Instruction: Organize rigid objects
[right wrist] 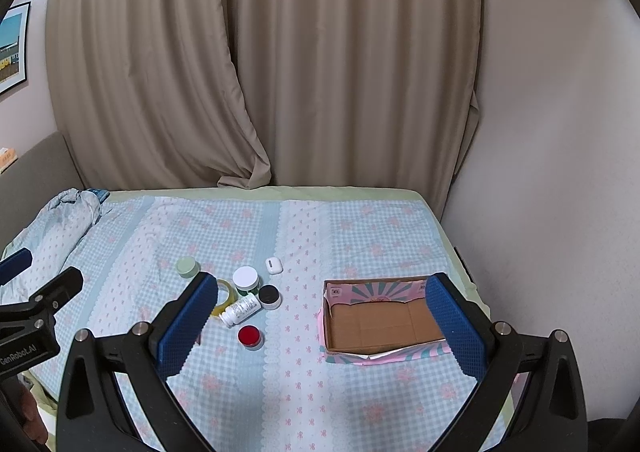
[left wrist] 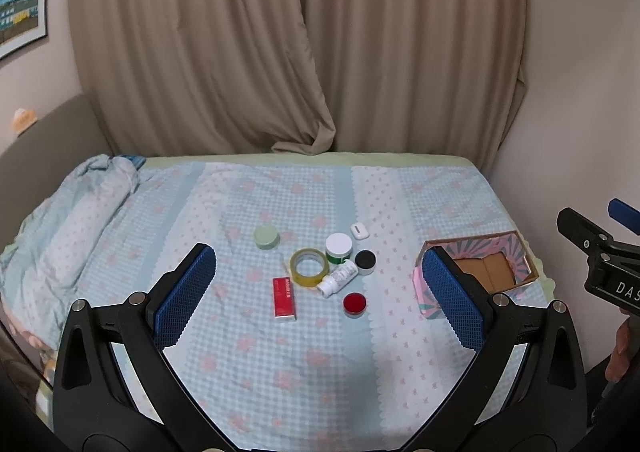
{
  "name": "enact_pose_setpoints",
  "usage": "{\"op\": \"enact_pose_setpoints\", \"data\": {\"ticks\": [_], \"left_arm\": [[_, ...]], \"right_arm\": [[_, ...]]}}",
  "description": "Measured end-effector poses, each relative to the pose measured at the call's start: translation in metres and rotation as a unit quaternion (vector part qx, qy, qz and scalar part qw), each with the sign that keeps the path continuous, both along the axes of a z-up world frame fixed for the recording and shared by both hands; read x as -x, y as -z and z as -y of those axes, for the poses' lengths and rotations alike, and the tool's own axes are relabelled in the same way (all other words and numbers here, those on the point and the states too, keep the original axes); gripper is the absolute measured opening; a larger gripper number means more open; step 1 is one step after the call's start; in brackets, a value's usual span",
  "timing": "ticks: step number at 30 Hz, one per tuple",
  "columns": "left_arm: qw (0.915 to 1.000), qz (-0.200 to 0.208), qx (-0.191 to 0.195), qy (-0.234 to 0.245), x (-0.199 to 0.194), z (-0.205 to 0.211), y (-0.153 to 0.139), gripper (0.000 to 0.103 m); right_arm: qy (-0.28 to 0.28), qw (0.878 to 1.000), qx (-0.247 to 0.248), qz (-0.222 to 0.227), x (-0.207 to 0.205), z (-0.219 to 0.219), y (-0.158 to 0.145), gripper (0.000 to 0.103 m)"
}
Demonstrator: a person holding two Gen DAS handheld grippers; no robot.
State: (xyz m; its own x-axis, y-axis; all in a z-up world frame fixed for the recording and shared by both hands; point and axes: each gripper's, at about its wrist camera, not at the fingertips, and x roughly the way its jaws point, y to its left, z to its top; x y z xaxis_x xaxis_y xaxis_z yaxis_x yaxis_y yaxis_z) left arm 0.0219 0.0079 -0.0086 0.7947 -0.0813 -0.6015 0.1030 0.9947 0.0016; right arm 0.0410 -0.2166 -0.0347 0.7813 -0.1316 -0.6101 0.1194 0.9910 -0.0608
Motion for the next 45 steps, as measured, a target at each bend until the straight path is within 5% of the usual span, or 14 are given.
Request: {"op": "enact_pose_setpoints", "data": {"ticks": [29, 40, 45], "left_arm": [[1.0000, -0.001, 0.001, -0.009, -0.005, -0.003, -0.004, 0.102], [0.9991, -0.034, 0.001, -0.024, -0.019, -0.005, 0.006, 0.102], [0.9964, -0.073, -0.016, -0.041, -0.040, -0.023, 0.035, 0.102]], "right_arm": [[0.000, 1.000, -0.007, -0.001, 0.003, 0.002, -0.003, 0.103], [-0.012, 1.000, -0.013, -0.021, 0.000, 0.002, -0.004, 0.103], [-0.039, 0.998, -0.022, -0.047, -0.016, -0.001, 0.014, 0.103]]}}
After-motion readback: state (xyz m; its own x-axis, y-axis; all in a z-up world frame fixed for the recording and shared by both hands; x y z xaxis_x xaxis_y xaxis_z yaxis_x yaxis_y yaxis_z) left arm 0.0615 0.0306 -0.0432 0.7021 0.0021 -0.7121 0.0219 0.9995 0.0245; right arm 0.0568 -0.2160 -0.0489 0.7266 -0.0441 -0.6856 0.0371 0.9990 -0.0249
